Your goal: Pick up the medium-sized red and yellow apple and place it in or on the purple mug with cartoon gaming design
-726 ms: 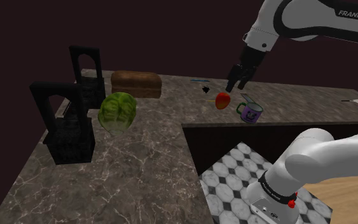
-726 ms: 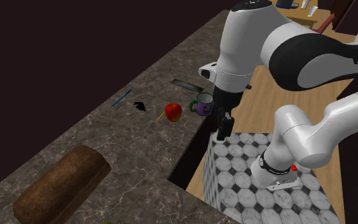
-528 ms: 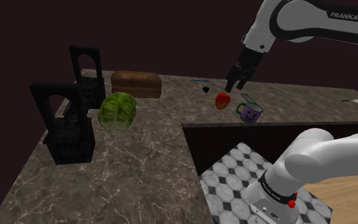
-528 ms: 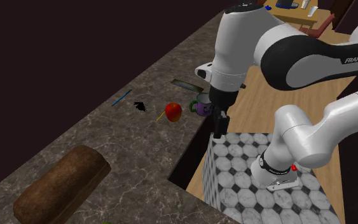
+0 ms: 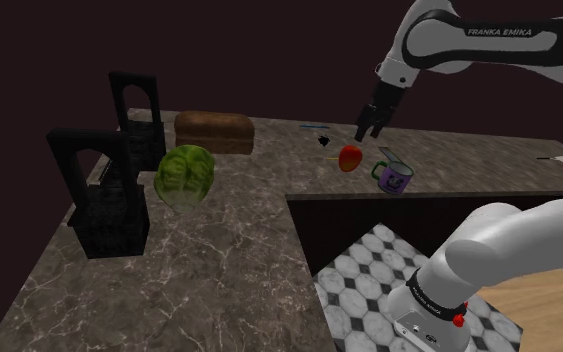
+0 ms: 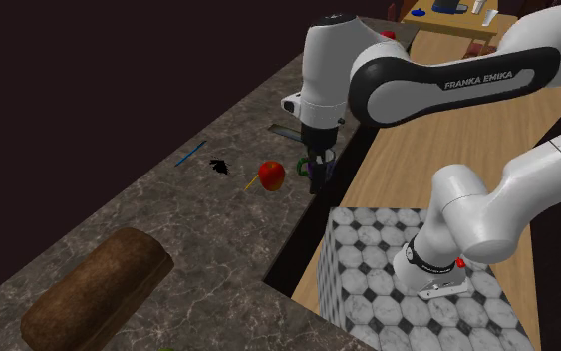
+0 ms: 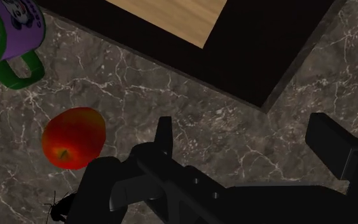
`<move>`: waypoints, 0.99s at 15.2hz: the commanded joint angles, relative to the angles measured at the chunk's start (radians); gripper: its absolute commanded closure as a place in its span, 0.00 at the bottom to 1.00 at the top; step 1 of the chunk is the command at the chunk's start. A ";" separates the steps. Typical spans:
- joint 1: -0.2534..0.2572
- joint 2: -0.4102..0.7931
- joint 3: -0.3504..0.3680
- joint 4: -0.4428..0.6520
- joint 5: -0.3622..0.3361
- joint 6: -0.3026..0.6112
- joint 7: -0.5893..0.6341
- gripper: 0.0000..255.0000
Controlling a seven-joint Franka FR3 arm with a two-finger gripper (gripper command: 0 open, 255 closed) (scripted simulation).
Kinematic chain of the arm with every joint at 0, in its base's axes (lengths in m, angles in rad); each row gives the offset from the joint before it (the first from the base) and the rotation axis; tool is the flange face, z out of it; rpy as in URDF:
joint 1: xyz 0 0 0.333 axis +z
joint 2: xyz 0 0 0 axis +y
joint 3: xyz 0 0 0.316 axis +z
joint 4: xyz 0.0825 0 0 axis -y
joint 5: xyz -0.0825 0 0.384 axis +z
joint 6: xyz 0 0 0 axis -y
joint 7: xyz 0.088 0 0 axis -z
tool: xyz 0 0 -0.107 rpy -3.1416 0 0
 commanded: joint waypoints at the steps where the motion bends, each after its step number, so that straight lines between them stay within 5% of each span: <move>1: -0.011 0.061 -0.036 0.021 -0.017 0.034 -0.048 0.00; 15: -0.067 0.526 -0.233 0.308 0.002 0.169 -0.362 0.00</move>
